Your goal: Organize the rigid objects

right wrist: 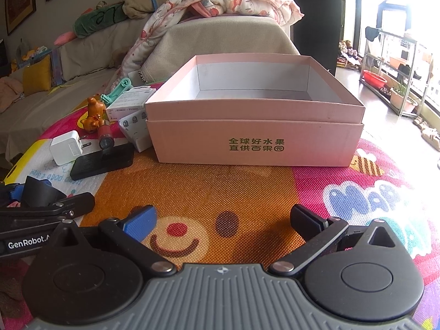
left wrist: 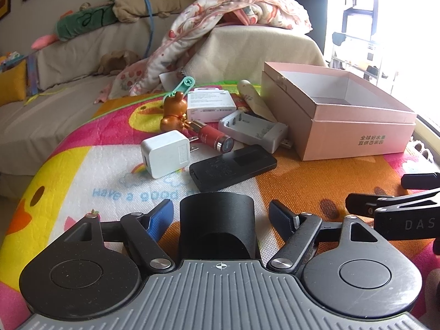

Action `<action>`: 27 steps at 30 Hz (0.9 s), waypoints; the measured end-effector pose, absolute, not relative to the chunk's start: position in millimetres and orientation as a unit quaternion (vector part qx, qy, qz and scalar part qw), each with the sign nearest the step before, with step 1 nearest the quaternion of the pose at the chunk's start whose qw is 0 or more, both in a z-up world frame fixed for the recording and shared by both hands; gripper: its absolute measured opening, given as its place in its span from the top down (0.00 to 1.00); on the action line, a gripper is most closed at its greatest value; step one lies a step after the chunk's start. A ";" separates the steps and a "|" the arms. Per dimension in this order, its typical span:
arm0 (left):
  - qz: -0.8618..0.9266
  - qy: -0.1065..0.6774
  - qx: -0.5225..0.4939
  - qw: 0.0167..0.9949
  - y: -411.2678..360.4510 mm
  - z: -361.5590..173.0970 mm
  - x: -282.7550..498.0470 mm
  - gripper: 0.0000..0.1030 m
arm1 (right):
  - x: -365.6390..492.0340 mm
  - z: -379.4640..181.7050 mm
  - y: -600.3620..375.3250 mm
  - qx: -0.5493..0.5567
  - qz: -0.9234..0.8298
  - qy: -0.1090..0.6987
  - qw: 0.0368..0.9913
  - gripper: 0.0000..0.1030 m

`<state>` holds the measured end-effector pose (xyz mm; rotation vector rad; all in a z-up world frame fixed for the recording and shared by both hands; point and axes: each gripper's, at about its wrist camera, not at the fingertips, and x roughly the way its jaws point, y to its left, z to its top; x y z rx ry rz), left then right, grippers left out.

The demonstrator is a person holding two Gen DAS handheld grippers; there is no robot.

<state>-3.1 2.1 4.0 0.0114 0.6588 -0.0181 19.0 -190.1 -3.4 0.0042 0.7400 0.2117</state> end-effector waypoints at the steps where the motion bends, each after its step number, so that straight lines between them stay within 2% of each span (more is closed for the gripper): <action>1: -0.013 0.323 0.005 0.946 3.5 5.9 -4.4 0.22 | 20.1 -3.1 -186.7 -0.015 0.104 0.368 0.924 0.00; 6: -0.058 0.287 0.012 0.956 22.1 23.5 -28.5 0.23 | 23.5 -1.6 -182.0 -0.033 0.105 0.381 0.918 0.00; 15: -0.080 0.314 0.026 0.946 34.3 35.1 -44.8 0.24 | 25.9 -1.4 -186.6 -0.031 0.120 0.386 0.914 0.00; 22: -0.080 0.332 0.031 0.939 21.3 19.4 -33.9 0.25 | 22.4 -1.4 -187.8 -0.035 0.130 0.379 0.915 0.00; 23: -0.076 0.337 0.027 0.938 21.5 16.3 -31.2 0.28 | 21.2 -1.2 -188.8 -0.033 0.136 0.377 0.915 0.00; 25: -0.077 0.337 0.017 0.938 22.7 12.5 -30.3 0.41 | 20.0 -0.4 -190.4 -0.028 0.141 0.375 0.916 0.00; 27: -0.077 0.330 0.017 0.941 24.1 11.9 -32.6 0.44 | 18.5 1.0 -190.8 -0.026 0.140 0.371 0.918 0.04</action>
